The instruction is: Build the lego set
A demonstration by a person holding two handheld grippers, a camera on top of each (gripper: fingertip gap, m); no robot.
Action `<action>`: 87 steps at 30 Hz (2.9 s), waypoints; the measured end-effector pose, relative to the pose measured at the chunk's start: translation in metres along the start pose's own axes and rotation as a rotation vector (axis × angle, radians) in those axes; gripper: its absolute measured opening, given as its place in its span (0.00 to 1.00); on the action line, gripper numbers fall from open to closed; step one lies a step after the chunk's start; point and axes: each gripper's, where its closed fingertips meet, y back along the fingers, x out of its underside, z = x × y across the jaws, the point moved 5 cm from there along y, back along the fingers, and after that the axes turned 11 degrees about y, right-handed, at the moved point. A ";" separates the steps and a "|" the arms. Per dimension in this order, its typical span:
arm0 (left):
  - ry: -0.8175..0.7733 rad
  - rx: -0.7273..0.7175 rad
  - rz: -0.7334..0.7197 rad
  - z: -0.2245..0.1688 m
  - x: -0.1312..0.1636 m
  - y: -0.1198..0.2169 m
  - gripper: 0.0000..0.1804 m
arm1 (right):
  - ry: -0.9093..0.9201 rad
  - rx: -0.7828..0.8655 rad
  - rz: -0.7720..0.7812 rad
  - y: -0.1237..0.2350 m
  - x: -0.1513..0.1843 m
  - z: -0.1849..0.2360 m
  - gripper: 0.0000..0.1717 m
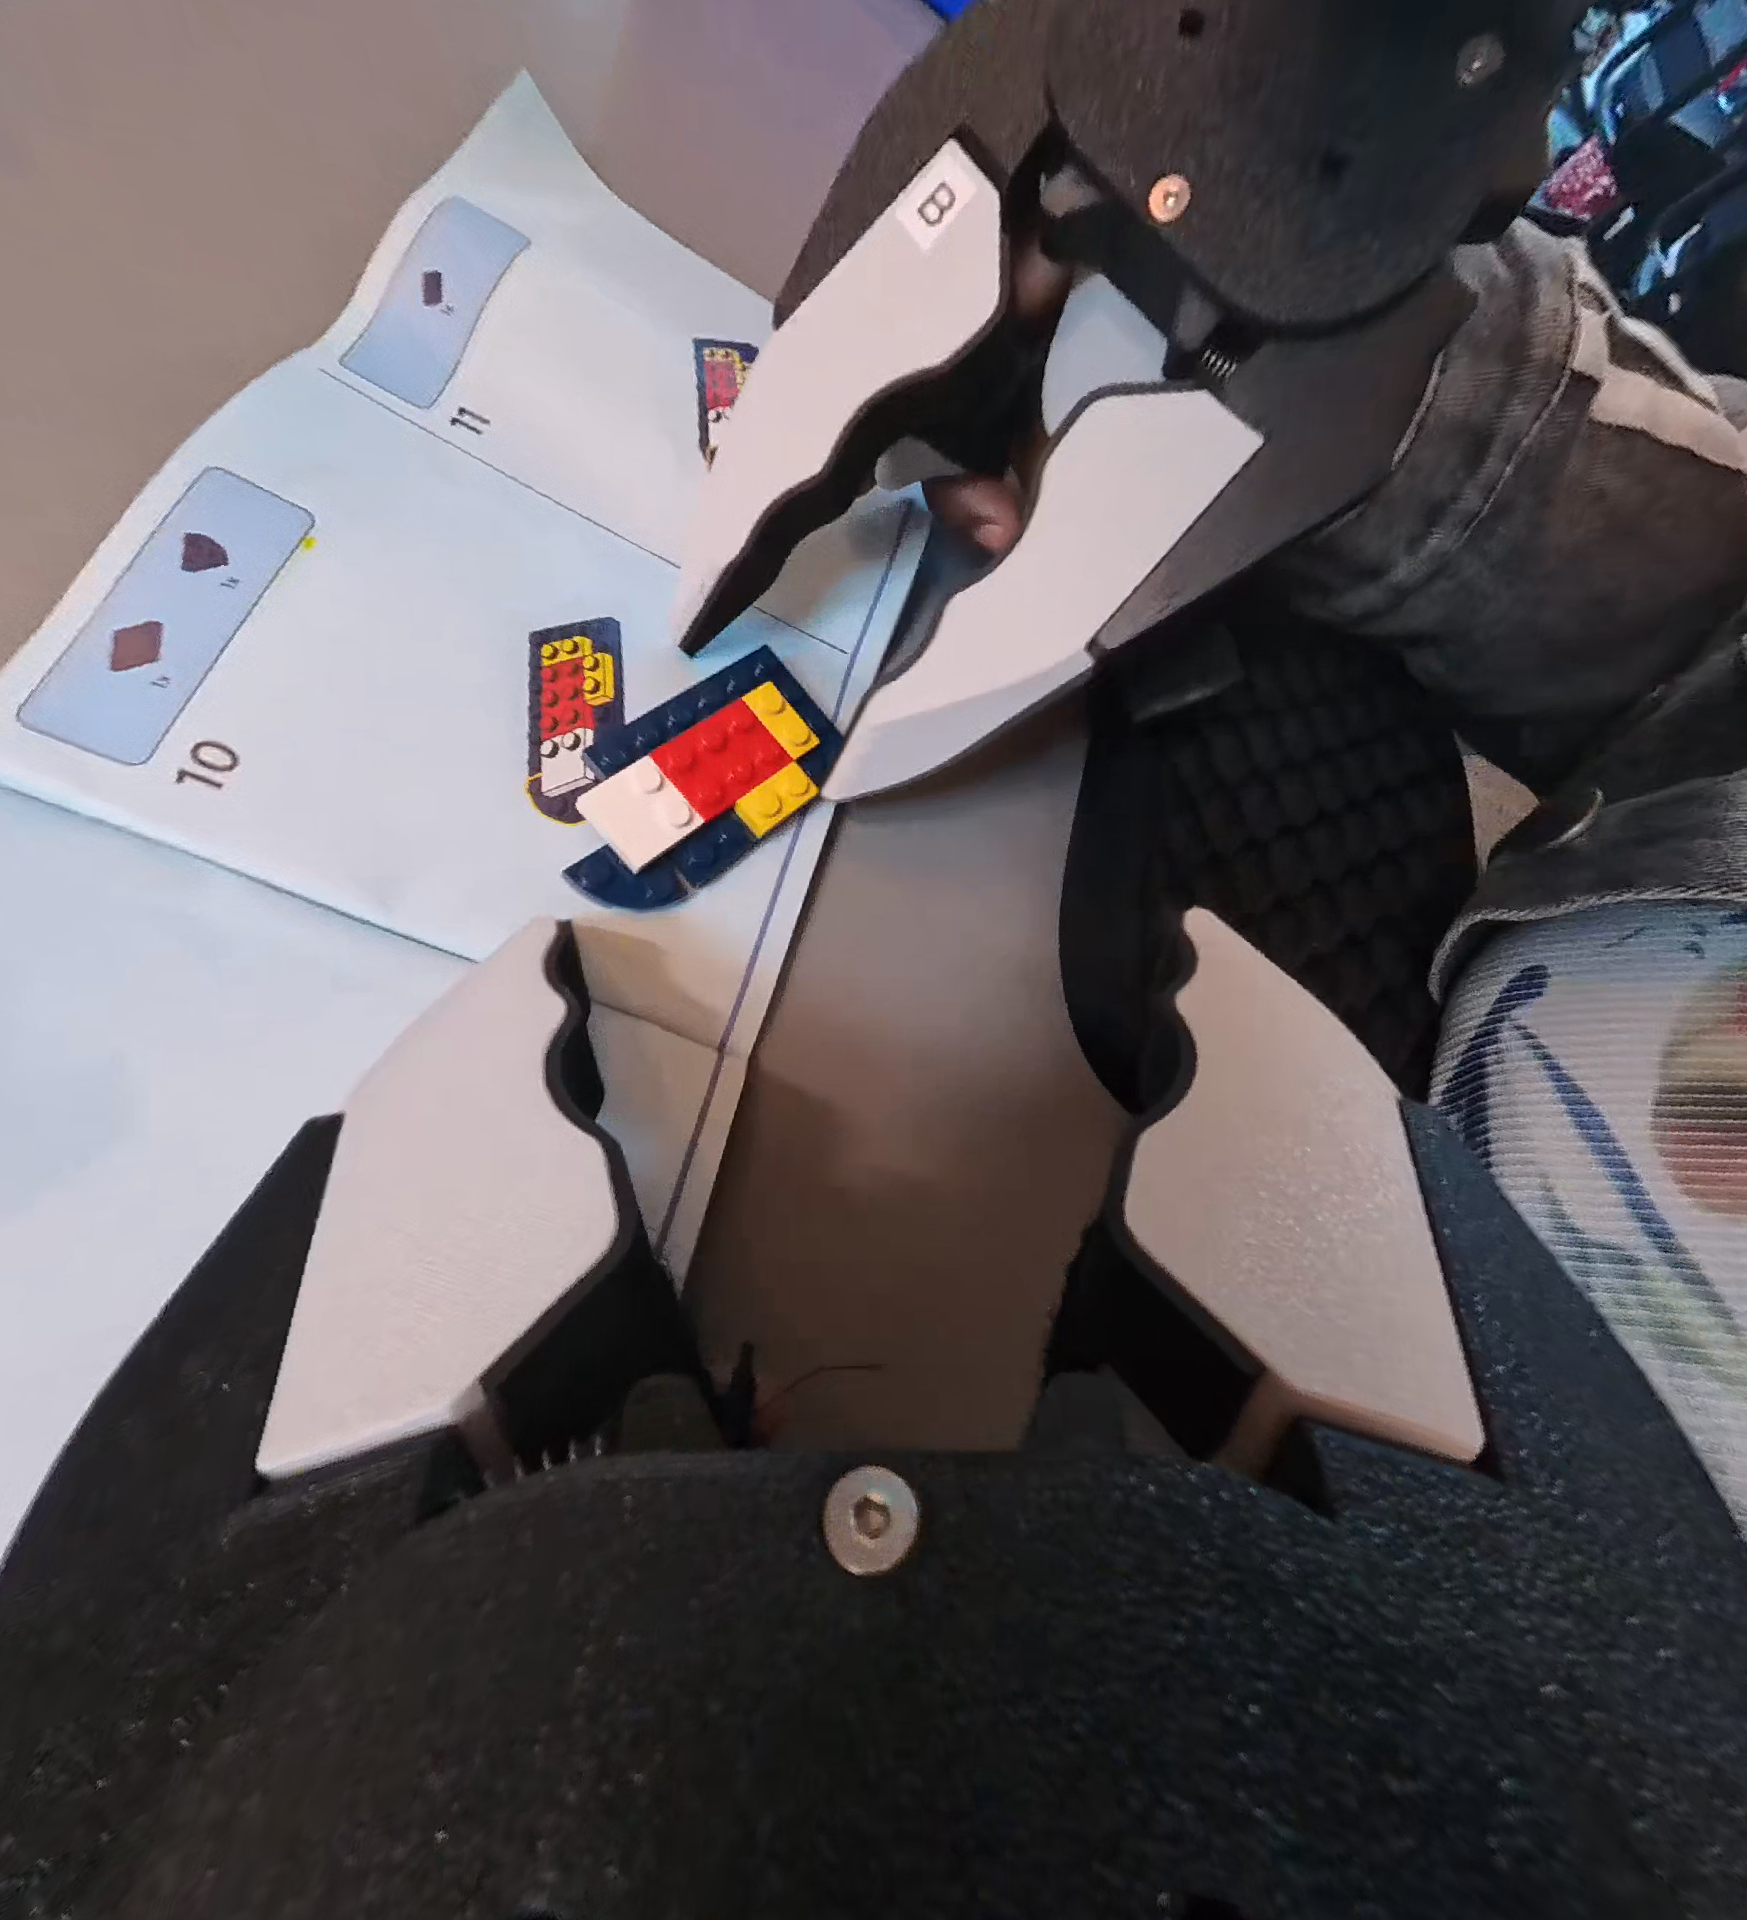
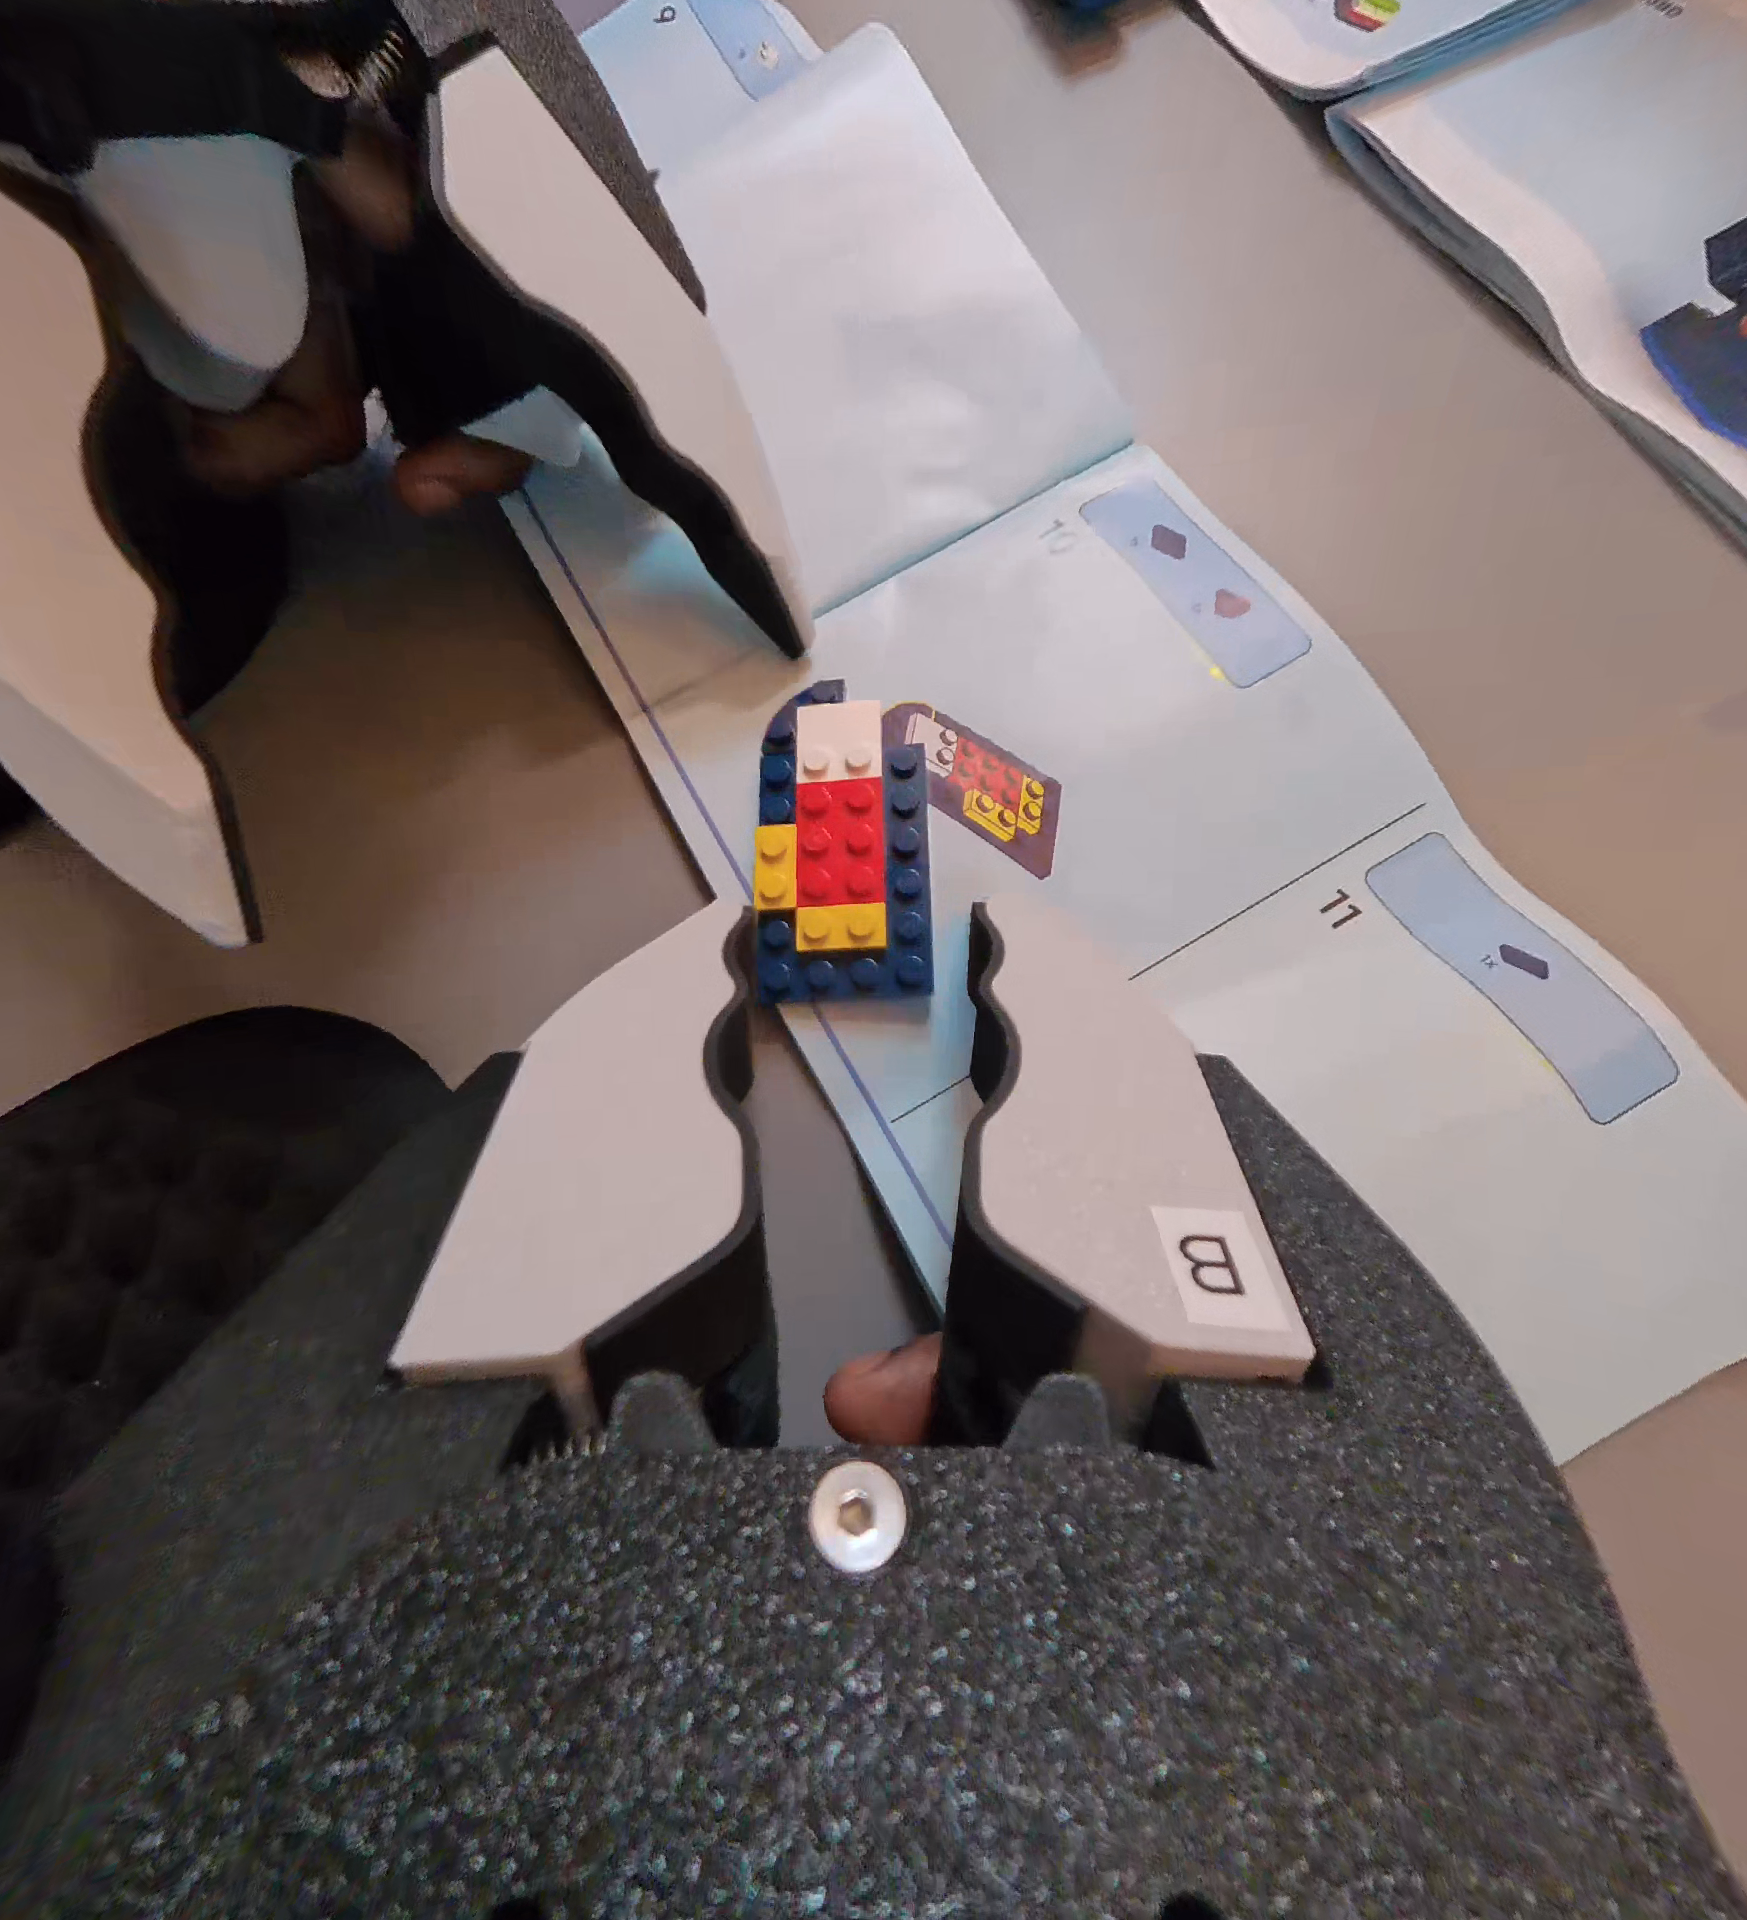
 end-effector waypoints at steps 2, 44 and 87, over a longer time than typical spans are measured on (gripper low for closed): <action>0.002 0.018 0.003 -0.002 0.000 -0.001 0.57 | 0.008 0.009 0.004 -0.001 -0.001 0.000 0.21; -0.013 0.035 -0.134 -0.013 0.003 0.023 0.50 | 0.331 -0.078 0.307 -0.031 -0.038 0.001 0.00; -0.069 0.061 -0.134 -0.019 0.006 0.023 0.47 | 0.162 0.116 0.111 -0.008 -0.006 0.010 0.30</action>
